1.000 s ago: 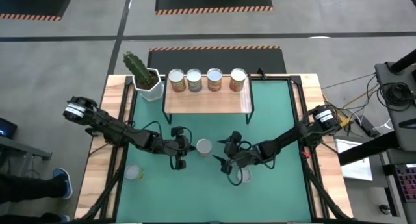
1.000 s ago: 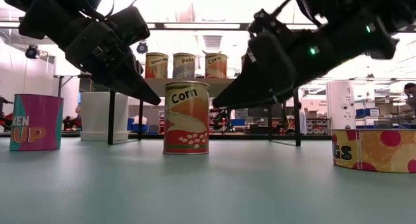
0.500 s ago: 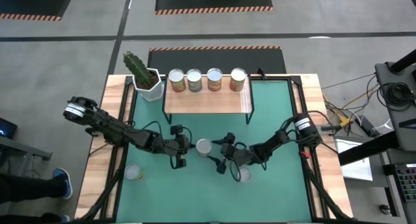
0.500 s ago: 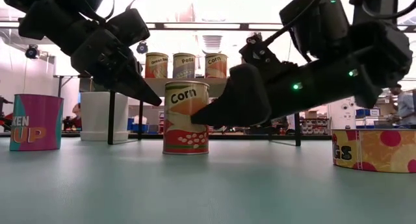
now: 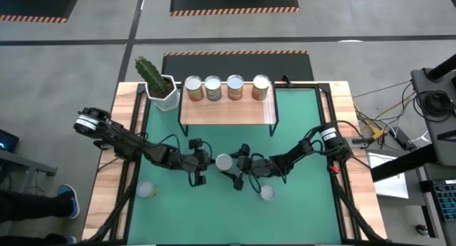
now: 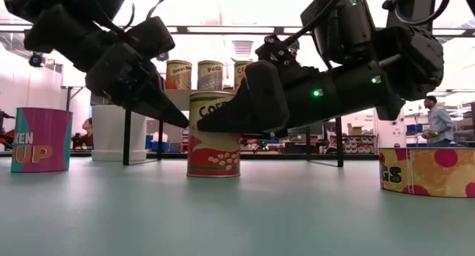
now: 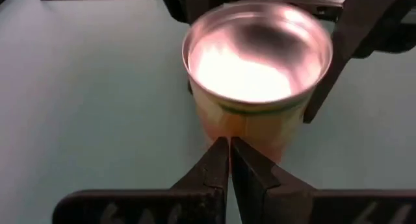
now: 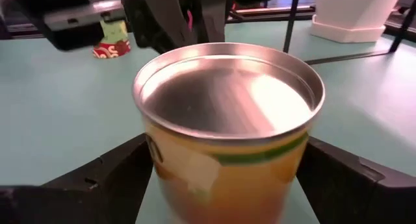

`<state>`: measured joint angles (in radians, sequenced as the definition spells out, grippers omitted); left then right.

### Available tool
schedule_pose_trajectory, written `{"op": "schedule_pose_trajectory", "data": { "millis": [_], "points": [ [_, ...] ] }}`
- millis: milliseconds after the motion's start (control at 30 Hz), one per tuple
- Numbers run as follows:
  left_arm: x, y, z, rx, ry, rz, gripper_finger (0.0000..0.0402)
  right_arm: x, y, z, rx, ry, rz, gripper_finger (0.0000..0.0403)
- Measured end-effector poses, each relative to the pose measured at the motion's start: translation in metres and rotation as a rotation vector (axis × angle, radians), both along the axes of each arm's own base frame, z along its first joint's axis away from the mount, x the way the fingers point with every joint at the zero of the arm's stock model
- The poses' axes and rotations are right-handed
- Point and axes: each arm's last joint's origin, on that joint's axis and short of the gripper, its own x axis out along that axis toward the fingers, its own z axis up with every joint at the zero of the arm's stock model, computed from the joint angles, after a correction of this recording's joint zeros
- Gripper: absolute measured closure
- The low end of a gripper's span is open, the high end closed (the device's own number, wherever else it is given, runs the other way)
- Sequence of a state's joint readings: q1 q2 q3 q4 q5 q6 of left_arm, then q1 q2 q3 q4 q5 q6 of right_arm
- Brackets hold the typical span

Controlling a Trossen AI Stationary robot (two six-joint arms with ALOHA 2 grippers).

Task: Pick and place cans onto a shelf
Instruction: Align the canned corn with the canned corn on the shelf

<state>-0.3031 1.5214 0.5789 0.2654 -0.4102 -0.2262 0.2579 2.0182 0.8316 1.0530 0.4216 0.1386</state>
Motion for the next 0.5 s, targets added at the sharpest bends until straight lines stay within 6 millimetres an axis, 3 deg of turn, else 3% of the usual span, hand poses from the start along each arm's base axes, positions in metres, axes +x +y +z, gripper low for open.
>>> {"op": "schedule_pose_trajectory", "data": {
  "millis": [267,500],
  "points": [
    [0.003,-0.001,-0.008,-0.002,0.011,0.004,0.0402,0.000,-0.001,0.000,0.003,0.004,0.000,0.0112],
    [-0.001,0.000,0.003,0.000,-0.001,-0.003,0.0402,-0.001,0.002,0.008,0.025,-0.007,0.013,0.0111]
  ]
}}
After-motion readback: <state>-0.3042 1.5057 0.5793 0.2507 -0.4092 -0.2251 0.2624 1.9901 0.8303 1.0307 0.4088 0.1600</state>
